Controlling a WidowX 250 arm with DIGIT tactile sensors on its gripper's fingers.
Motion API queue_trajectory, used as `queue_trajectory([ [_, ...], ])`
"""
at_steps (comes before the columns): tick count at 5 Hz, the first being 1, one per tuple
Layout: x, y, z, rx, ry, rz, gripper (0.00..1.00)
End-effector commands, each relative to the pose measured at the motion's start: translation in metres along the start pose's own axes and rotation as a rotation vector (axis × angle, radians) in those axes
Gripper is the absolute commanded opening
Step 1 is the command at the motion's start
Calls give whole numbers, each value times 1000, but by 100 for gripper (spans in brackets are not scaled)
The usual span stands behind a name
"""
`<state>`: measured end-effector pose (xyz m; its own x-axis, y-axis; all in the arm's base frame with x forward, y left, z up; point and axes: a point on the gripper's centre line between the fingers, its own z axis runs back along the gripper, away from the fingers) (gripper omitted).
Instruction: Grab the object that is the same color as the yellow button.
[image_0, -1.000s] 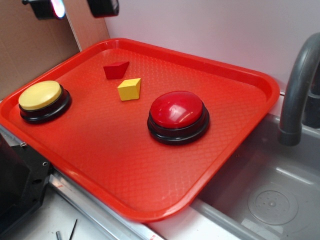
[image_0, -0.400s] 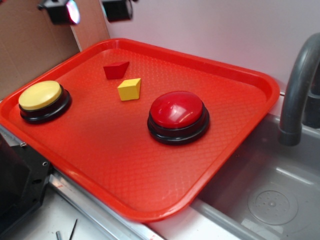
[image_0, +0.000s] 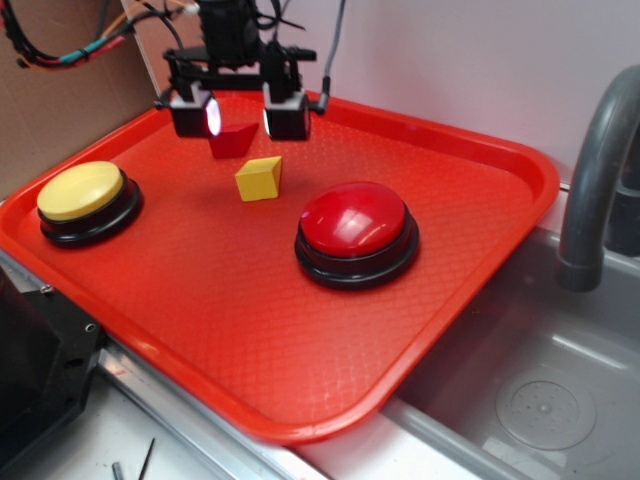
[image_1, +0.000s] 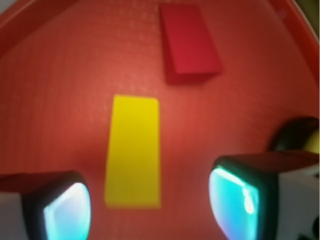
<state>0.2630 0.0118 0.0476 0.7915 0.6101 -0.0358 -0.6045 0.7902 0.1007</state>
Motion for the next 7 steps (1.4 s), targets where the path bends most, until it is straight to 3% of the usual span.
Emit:
queue_trajectory([
  [1, -7, 2, 18, -43, -94, 62, 100],
  [2, -20, 6, 16, -39, -142, 76, 100],
  [3, -13, 5, 3, -115, -213, 32, 100],
  [5, 7, -2, -13, -159, -186, 13, 100],
  [7, 8, -6, -17, -122, -163, 24, 100],
])
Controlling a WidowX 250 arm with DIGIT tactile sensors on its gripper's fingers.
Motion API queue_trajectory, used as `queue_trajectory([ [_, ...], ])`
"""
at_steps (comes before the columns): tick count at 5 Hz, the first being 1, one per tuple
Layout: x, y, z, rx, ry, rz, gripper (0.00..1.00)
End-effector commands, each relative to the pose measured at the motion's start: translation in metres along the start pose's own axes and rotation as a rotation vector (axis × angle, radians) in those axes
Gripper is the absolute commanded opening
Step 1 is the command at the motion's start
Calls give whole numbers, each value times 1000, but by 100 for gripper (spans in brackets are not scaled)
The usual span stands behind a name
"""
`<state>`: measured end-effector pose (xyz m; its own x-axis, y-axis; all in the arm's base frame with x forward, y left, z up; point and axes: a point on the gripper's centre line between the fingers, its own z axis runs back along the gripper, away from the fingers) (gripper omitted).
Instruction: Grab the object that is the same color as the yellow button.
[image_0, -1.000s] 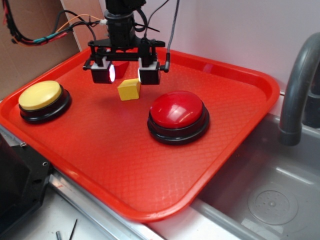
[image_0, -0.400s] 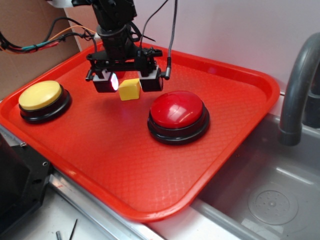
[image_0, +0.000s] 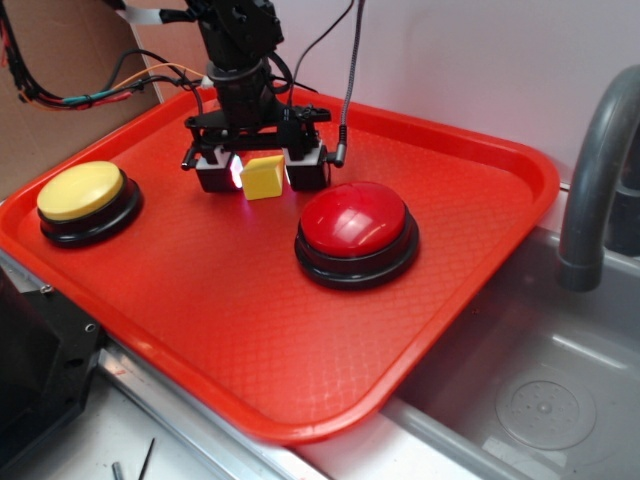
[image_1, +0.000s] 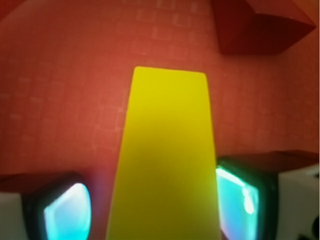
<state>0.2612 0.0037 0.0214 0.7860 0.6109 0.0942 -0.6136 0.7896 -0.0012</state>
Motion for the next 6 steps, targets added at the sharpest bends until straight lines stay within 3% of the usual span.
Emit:
queue_trajectory([
  [1, 10, 3, 13, -42, -22, 8, 0],
  [3, 1, 0, 48, -24, -21, -163, 0],
  [4, -19, -8, 97, -52, -46, -320, 0],
  [5, -46, -14, 129, -39, -70, -493, 0],
  [6, -61, -10, 149, -221, -95, -547, 0],
])
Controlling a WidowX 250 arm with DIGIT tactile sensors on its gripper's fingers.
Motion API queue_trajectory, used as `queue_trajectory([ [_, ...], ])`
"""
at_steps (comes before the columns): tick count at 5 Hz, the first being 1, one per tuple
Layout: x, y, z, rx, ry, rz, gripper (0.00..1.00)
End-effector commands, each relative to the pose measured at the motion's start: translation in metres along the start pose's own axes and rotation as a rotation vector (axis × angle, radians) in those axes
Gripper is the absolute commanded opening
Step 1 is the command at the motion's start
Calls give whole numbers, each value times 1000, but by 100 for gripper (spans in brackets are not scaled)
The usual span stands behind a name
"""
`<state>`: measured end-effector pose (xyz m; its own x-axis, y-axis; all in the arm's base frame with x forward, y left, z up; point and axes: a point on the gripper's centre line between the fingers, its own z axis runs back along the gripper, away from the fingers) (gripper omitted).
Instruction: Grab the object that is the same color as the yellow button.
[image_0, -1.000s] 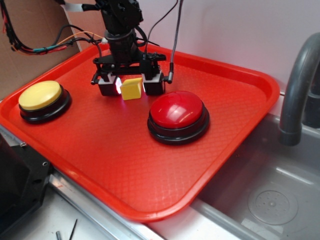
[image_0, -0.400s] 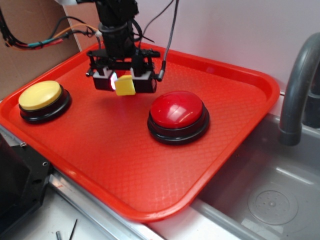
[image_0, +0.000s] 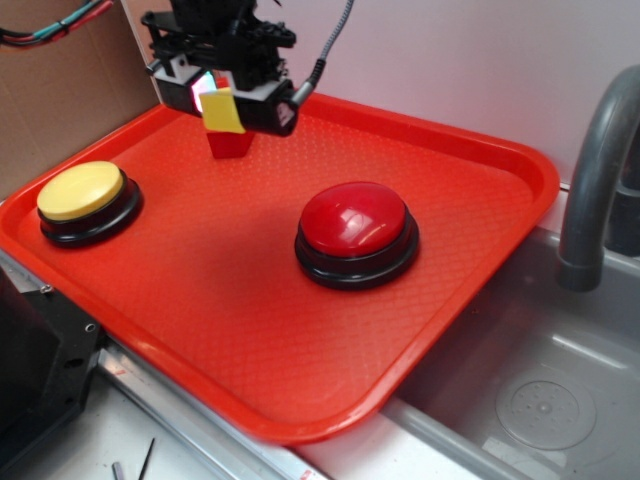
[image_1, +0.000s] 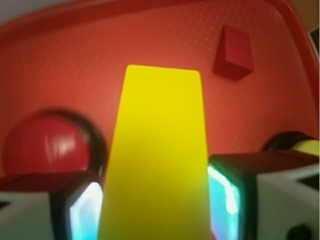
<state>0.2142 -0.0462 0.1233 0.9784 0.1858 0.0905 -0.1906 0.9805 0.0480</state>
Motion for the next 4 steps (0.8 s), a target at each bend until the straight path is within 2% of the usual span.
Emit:
queue_trajectory([
  [1, -12, 5, 50, -146, -152, -30, 0],
  [3, -30, 37, 52, -155, -175, 95, 0],
  [4, -31, 50, 58, -127, -153, 162, 0],
])
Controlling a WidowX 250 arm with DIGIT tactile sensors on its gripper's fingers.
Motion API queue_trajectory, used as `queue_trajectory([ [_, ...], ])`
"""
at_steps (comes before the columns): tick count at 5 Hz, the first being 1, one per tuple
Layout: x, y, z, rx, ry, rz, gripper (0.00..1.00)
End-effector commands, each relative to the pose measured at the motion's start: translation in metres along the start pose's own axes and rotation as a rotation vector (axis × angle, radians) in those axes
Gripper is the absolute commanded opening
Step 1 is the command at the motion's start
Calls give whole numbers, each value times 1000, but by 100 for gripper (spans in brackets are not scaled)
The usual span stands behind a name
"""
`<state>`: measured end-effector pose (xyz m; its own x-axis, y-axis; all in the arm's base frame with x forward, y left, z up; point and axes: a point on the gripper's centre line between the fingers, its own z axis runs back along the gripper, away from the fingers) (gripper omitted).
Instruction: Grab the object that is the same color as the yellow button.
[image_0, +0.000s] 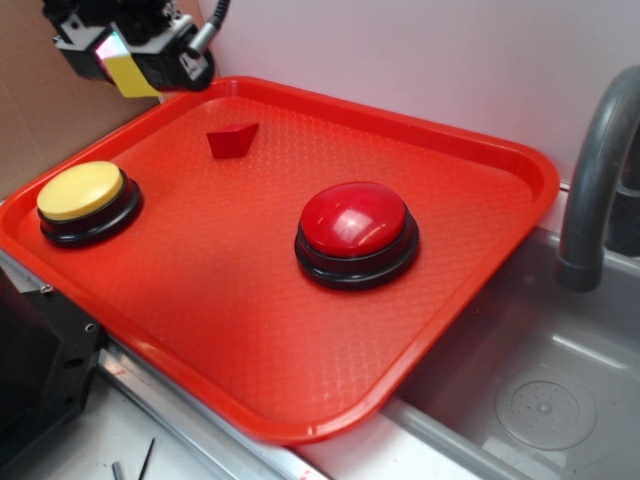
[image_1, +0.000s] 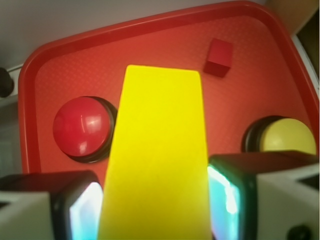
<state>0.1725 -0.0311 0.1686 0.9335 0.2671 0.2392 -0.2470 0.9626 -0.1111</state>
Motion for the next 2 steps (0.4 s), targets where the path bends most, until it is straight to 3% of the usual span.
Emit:
queue_trajectory([
  [1, 8, 30, 13, 50, 5, 118, 0],
  [2, 14, 32, 8, 64, 26, 100, 0],
])
